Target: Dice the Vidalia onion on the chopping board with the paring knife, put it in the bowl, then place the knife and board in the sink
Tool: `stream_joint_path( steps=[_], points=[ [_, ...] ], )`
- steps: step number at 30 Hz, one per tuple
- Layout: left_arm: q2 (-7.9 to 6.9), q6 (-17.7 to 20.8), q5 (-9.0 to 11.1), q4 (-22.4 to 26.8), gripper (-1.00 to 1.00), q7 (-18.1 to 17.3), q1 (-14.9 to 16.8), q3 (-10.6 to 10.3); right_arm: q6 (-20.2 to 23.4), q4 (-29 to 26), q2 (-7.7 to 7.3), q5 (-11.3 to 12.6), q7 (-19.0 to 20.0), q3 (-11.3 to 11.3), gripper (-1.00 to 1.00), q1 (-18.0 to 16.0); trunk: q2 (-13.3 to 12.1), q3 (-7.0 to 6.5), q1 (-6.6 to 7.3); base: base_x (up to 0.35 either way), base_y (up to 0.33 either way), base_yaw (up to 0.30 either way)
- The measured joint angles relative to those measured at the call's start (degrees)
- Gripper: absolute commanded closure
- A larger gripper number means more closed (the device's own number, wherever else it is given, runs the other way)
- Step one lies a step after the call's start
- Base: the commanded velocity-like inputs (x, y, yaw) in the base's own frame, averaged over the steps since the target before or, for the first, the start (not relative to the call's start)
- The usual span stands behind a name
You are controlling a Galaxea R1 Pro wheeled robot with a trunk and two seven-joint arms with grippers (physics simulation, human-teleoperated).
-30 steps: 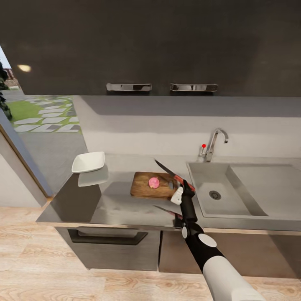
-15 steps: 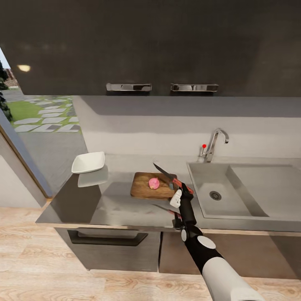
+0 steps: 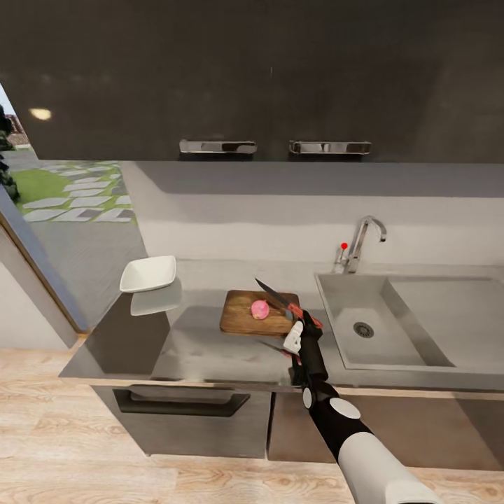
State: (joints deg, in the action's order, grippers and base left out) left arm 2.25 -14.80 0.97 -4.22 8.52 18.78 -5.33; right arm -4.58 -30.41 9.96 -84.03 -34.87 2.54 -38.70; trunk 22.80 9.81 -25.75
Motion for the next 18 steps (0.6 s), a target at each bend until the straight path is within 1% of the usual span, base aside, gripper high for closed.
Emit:
stream_joint_path(
  steps=[4, 7, 9, 13, 15, 18],
  points=[
    [0.00, 0.00, 0.00, 0.00, -1.00, 0.00, -0.02, 0.00, 0.00, 0.03, 0.00, -0.17, 0.00, 0.00, 1.00, 0.00, 0.00, 0.00, 0.00, 0.030, 0.024, 0.000],
    [0.00, -0.01, 0.00, 0.00, -1.00, 0.01, 0.00, 0.00, 0.00, 0.04, 0.00, -1.53, 0.00, -0.01, 1.00, 0.00, 0.01, 0.00, 0.01, 0.138, 0.112, 0.000],
    [0.00, 0.00, 0.00, 0.00, -1.00, 0.00, -0.01, 0.00, 0.00, 0.14, 0.00, -1.92, 0.00, 0.00, 1.00, 0.00, 0.00, 0.00, 0.00, 0.075, 0.060, 0.000],
    [0.00, 0.00, 0.00, 0.00, -1.00, 0.00, -0.02, 0.00, 0.04, 1.99, 0.00, -2.34, -0.05, 0.00, 1.00, 0.00, 0.00, 0.00, 0.00, 0.022, 0.018, 0.000],
    [0.00, 0.00, 0.00, 0.00, -1.00, 0.00, -0.03, 0.00, 0.05, 2.78, 0.01, -3.37, -0.07, -0.01, 1.00, 0.00, 0.00, 0.00, 0.00, 0.004, 0.003, 0.000],
    [-0.03, 0.00, 0.00, 0.00, -1.00, 0.00, -0.03, 0.00, 0.06, 3.00, 0.01, -3.94, -0.08, 0.00, 1.00, 0.00, 0.00, 0.00, 0.00, 0.001, 0.001, 0.000]
  ],
)
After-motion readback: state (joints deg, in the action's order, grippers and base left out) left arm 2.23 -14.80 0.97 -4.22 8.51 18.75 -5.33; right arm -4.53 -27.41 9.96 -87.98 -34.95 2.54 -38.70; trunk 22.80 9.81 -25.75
